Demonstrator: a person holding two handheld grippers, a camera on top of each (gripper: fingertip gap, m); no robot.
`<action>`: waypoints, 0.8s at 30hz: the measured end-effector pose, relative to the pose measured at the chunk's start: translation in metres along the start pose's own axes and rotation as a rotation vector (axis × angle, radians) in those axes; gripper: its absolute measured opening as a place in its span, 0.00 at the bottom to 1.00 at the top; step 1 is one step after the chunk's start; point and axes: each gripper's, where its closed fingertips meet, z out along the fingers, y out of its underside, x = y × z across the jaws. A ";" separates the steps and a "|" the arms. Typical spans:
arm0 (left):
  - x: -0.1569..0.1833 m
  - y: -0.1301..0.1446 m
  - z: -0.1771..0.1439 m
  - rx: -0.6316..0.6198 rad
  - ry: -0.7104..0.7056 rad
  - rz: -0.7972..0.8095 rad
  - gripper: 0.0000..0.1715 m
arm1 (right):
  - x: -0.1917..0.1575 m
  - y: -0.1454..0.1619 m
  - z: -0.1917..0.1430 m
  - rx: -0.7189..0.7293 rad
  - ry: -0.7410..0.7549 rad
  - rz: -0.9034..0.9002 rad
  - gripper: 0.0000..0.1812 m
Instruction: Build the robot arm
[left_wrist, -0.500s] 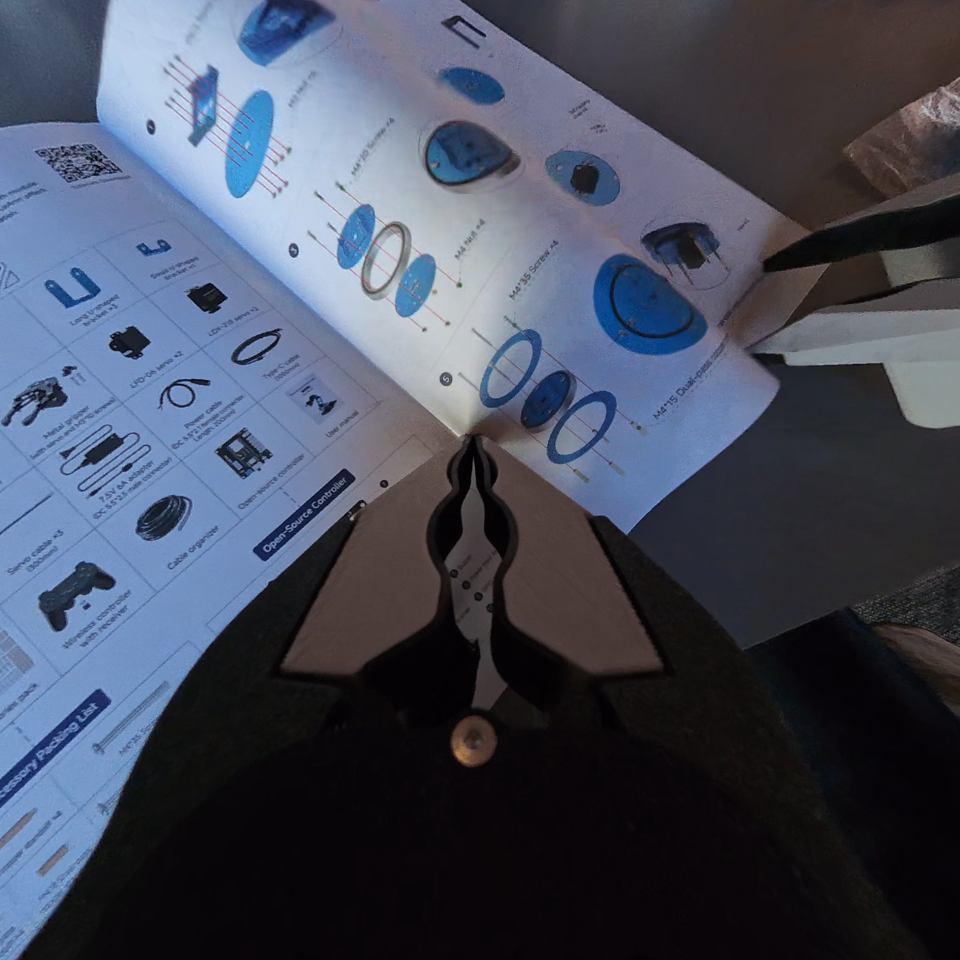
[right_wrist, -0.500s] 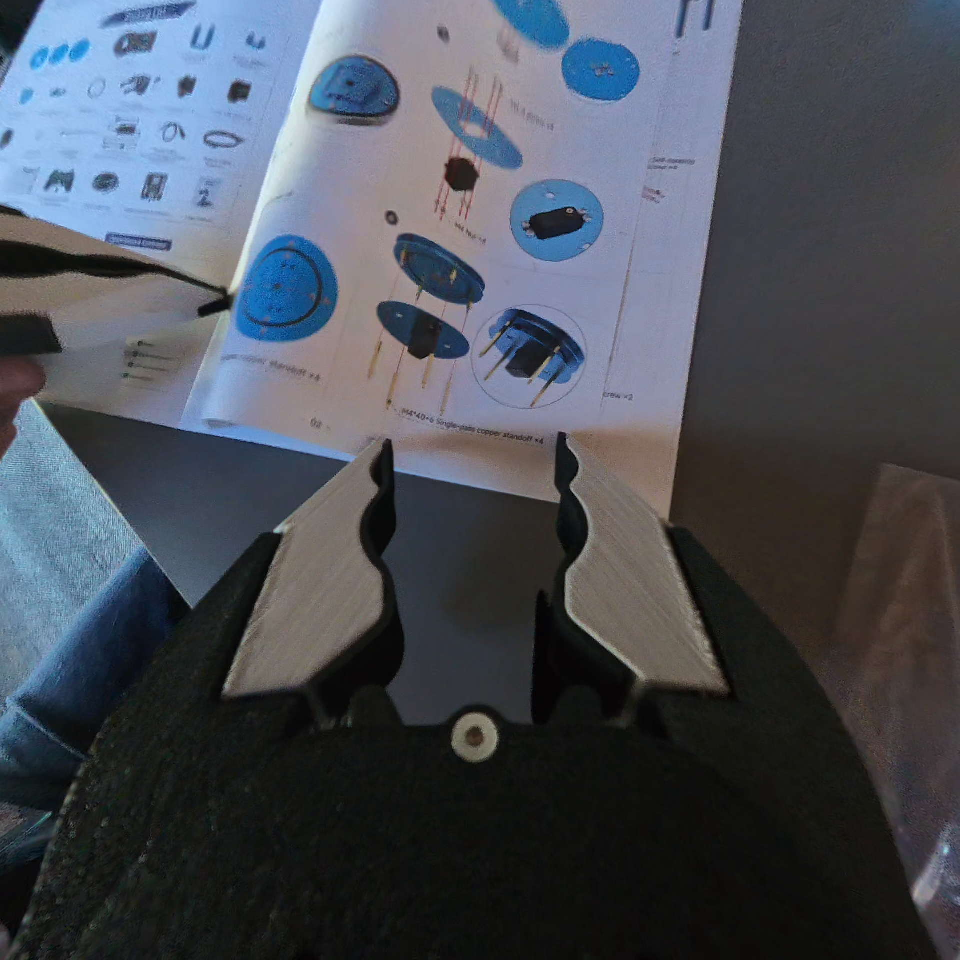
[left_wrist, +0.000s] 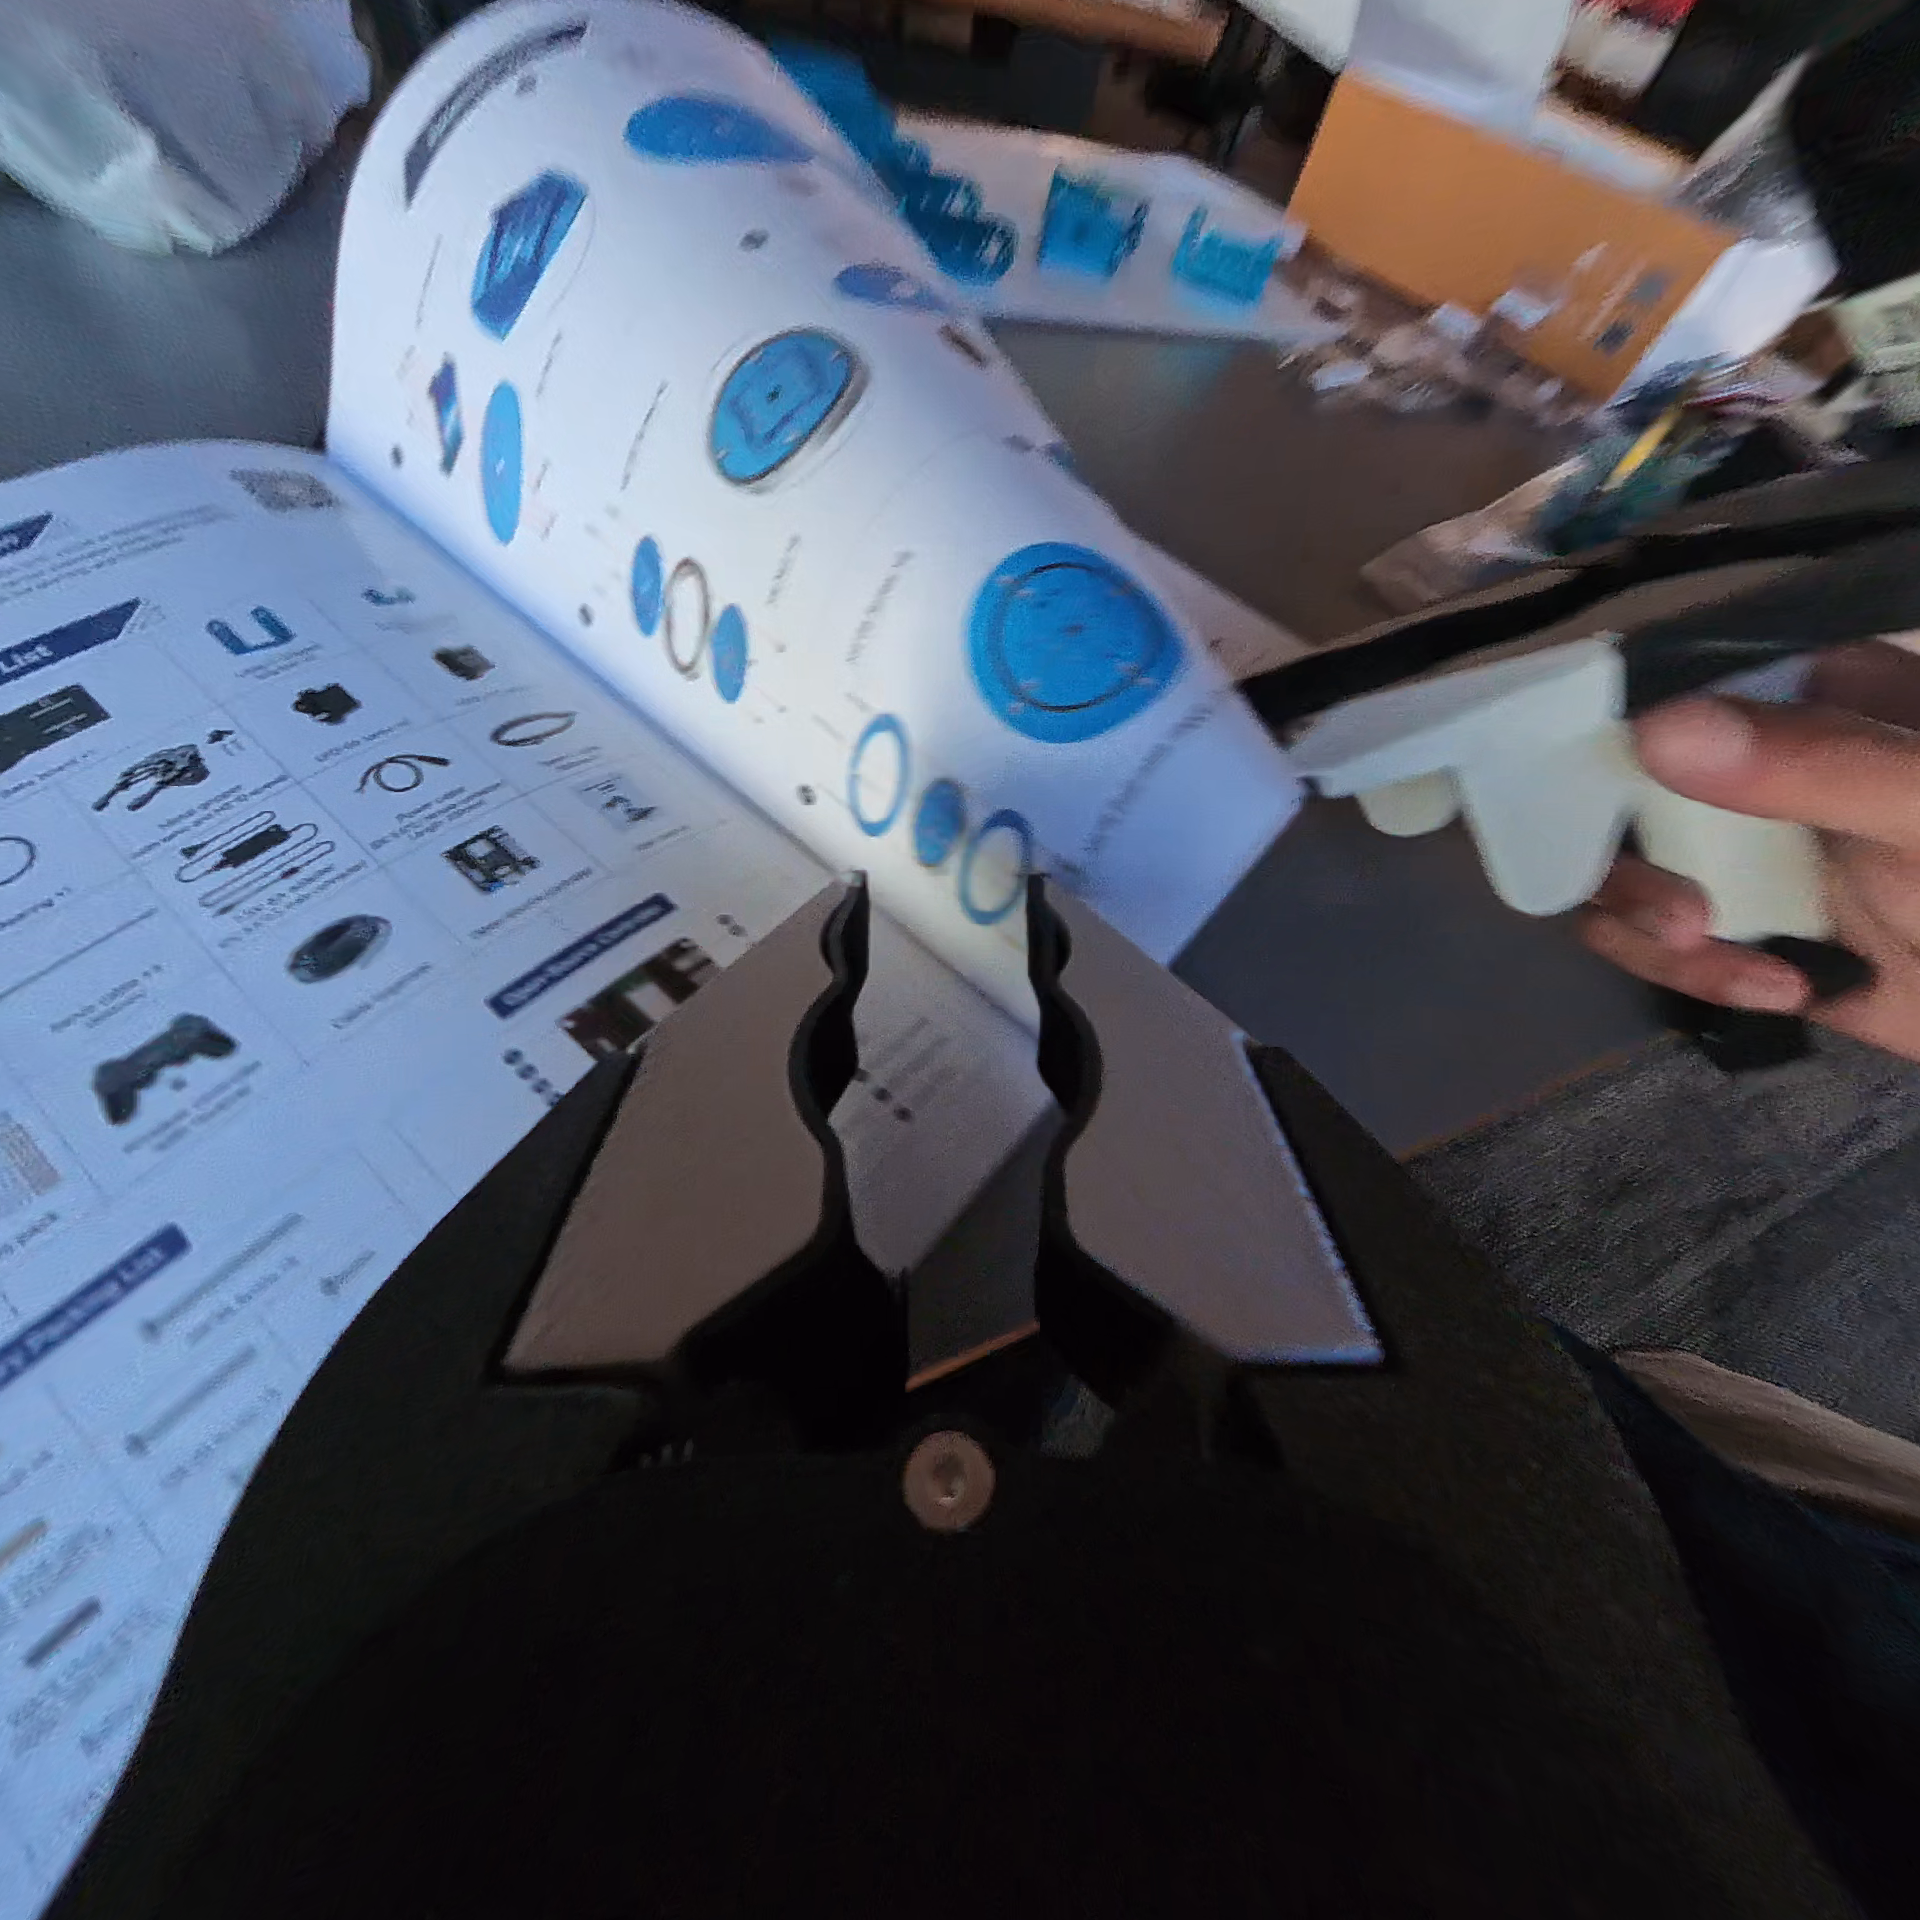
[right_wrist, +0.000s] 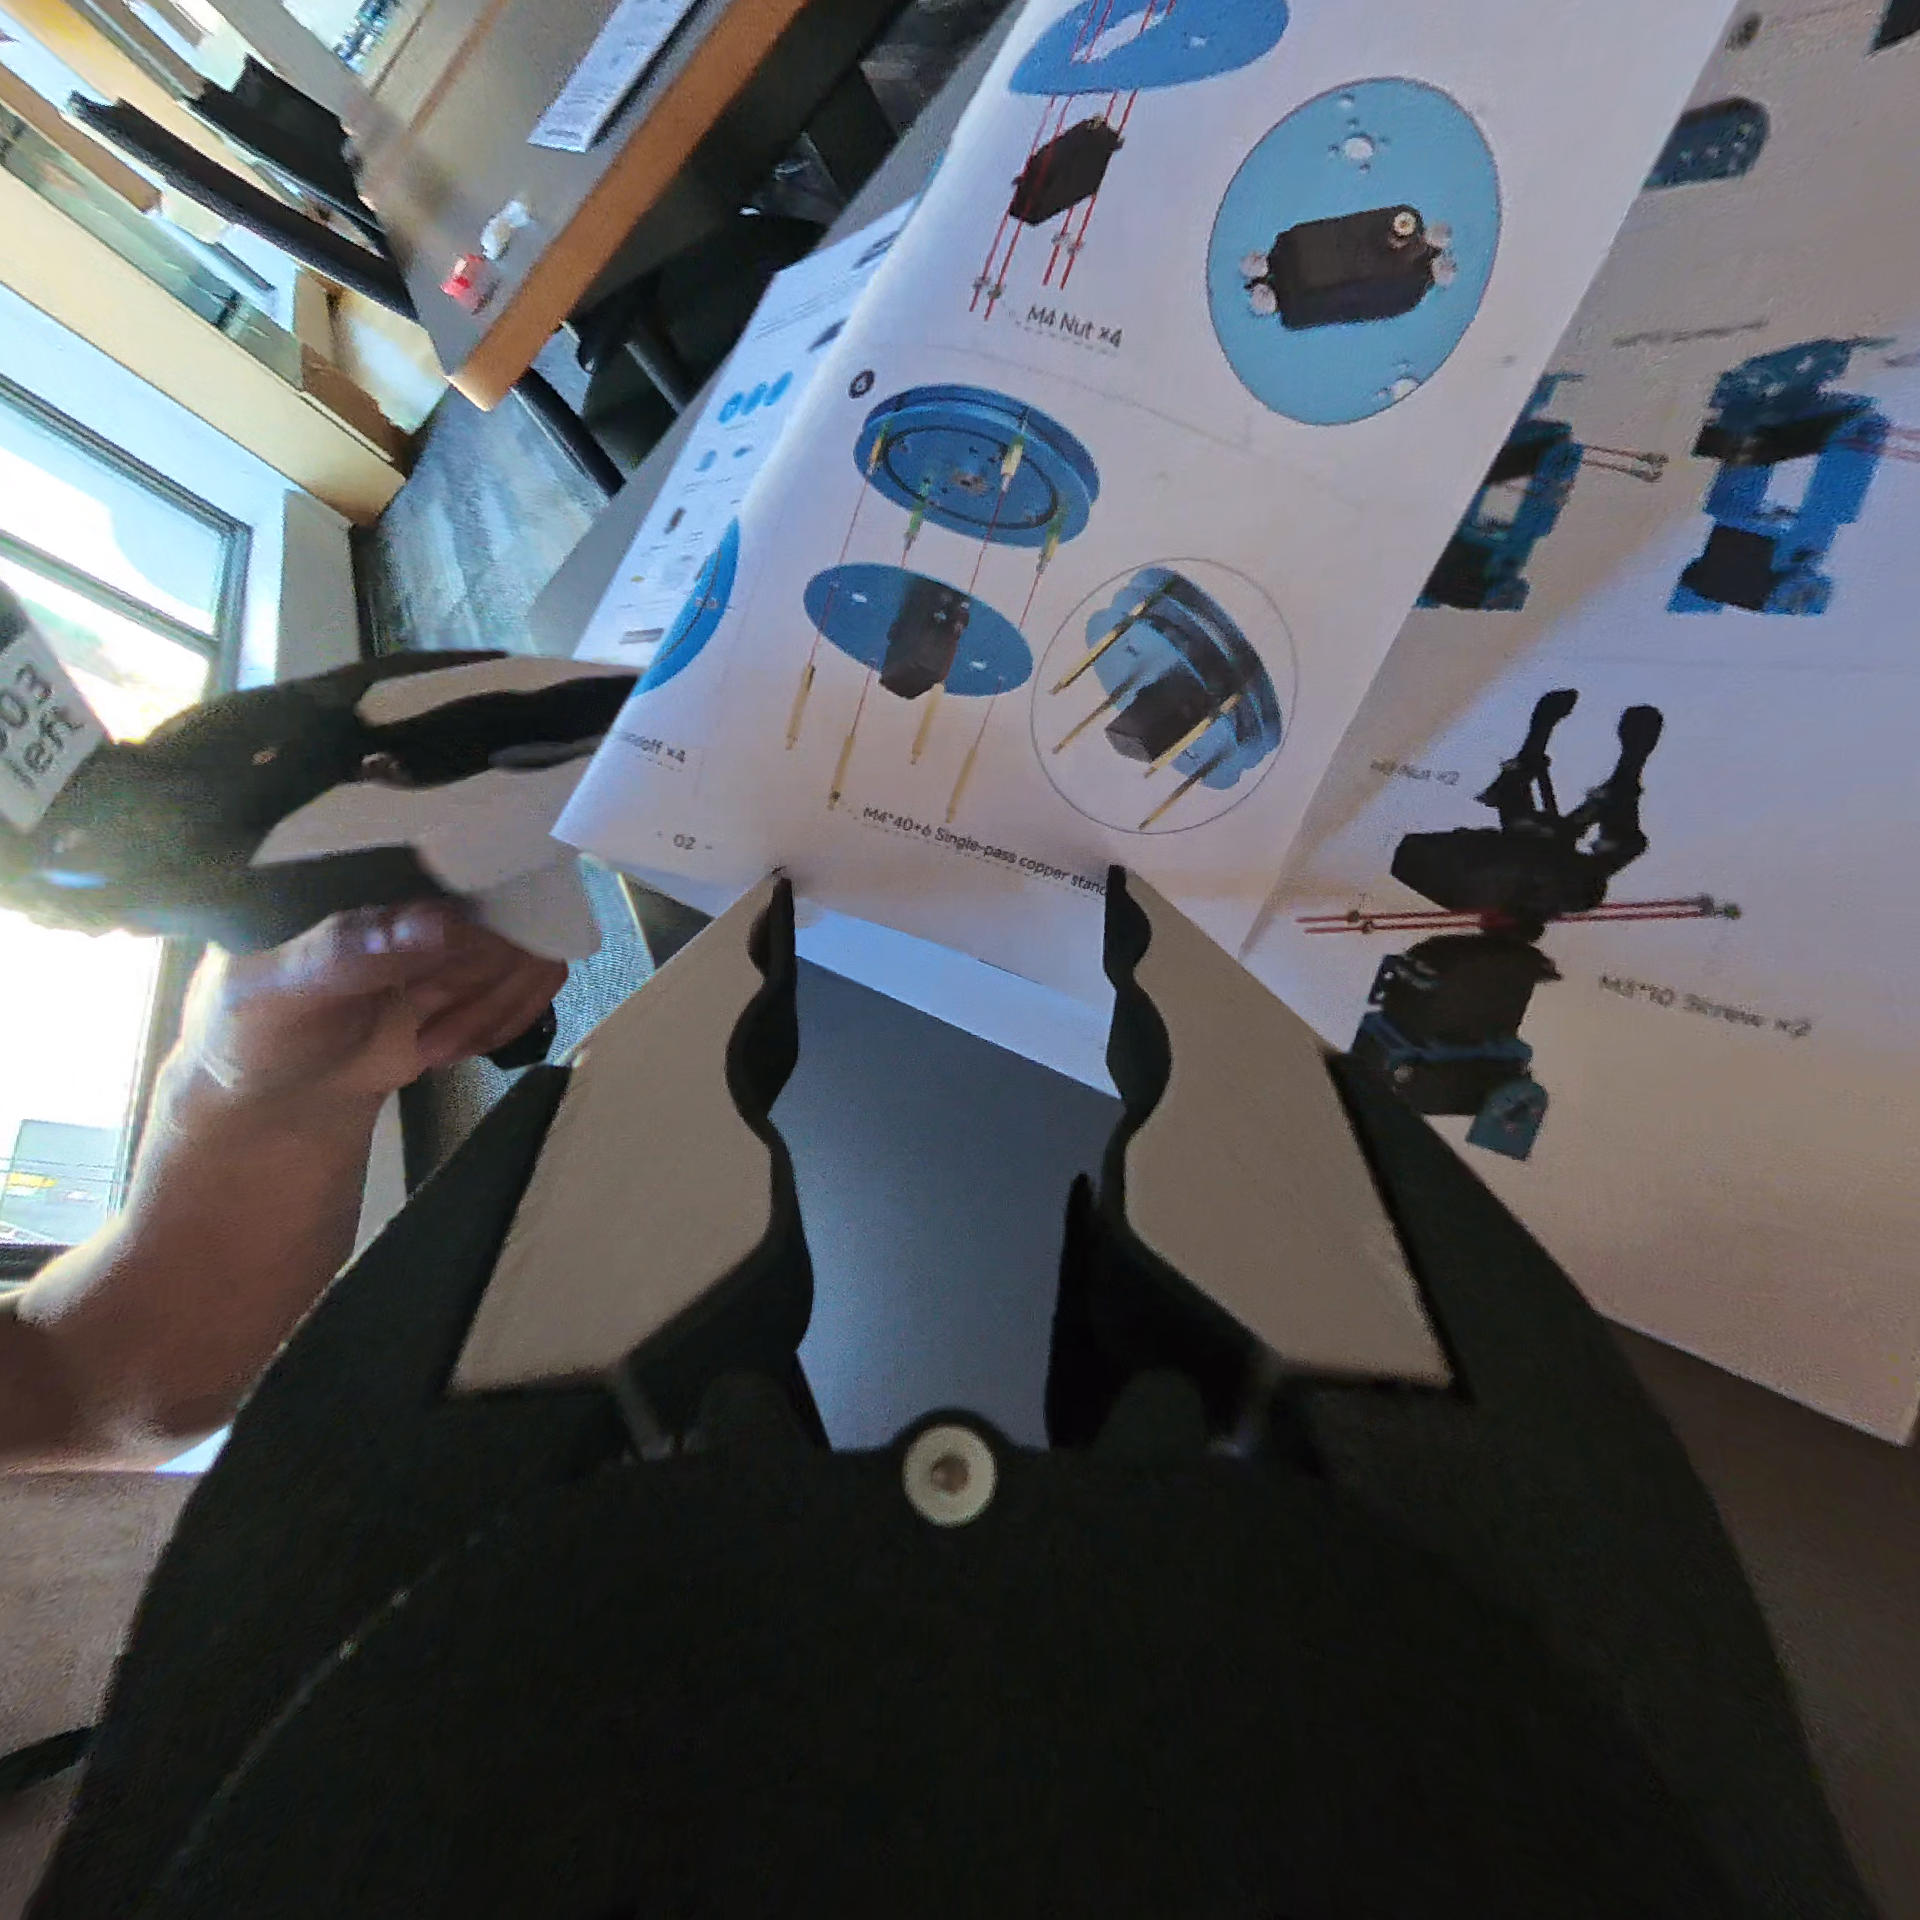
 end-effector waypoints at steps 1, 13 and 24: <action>0.007 -0.002 -0.011 0.039 0.029 0.024 0.21 | -0.004 -0.003 0.000 0.006 -0.009 -0.010 0.32; -0.026 -0.032 0.008 0.070 -0.290 0.291 0.00 | -0.055 -0.052 -0.009 0.041 -0.090 -0.190 0.31; -0.028 -0.022 0.010 0.064 -0.114 -0.126 0.00 | 0.027 -0.029 -0.007 -0.128 0.178 -0.335 0.31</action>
